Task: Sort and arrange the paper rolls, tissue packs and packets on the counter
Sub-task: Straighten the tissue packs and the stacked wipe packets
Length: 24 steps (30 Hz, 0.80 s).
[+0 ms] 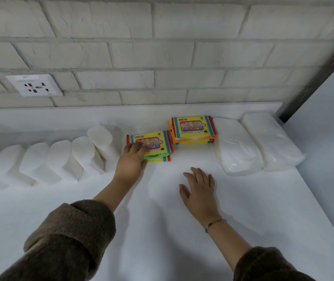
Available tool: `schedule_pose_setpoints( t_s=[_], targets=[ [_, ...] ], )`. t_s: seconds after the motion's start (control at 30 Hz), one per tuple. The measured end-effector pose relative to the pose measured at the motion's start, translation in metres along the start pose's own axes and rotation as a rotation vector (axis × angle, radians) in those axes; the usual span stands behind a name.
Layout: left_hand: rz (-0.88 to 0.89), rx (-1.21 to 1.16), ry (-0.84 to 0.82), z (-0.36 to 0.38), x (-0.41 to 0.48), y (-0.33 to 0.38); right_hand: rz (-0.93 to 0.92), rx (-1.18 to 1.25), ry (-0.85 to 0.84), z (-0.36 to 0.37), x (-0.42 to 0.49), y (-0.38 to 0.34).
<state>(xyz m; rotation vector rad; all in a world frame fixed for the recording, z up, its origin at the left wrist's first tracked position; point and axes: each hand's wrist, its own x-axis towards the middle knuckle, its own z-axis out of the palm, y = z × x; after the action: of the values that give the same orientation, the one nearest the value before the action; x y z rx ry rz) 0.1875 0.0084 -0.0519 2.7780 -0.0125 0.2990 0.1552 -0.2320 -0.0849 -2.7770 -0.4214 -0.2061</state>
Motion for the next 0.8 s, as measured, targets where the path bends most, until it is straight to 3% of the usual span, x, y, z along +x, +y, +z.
schedule_pose_setpoints(
  t_s=[0.27,0.47,0.73,0.8],
  targets=[
    [-0.124,-0.078,0.024,0.003,0.040,0.007,0.003,-0.013,0.010,0.001,-0.001,0.000],
    [-0.086,-0.080,-0.027,0.007,0.067,-0.001,-0.002,0.009,0.028,0.002,-0.001,-0.001],
    [-0.163,-0.050,0.030,0.001,0.049,0.014,0.003,-0.016,-0.010,-0.001,0.000,0.000],
    [-0.112,-0.089,0.049,-0.003,0.027,0.027,0.008,-0.006,-0.023,-0.001,0.000,0.003]
  ],
)
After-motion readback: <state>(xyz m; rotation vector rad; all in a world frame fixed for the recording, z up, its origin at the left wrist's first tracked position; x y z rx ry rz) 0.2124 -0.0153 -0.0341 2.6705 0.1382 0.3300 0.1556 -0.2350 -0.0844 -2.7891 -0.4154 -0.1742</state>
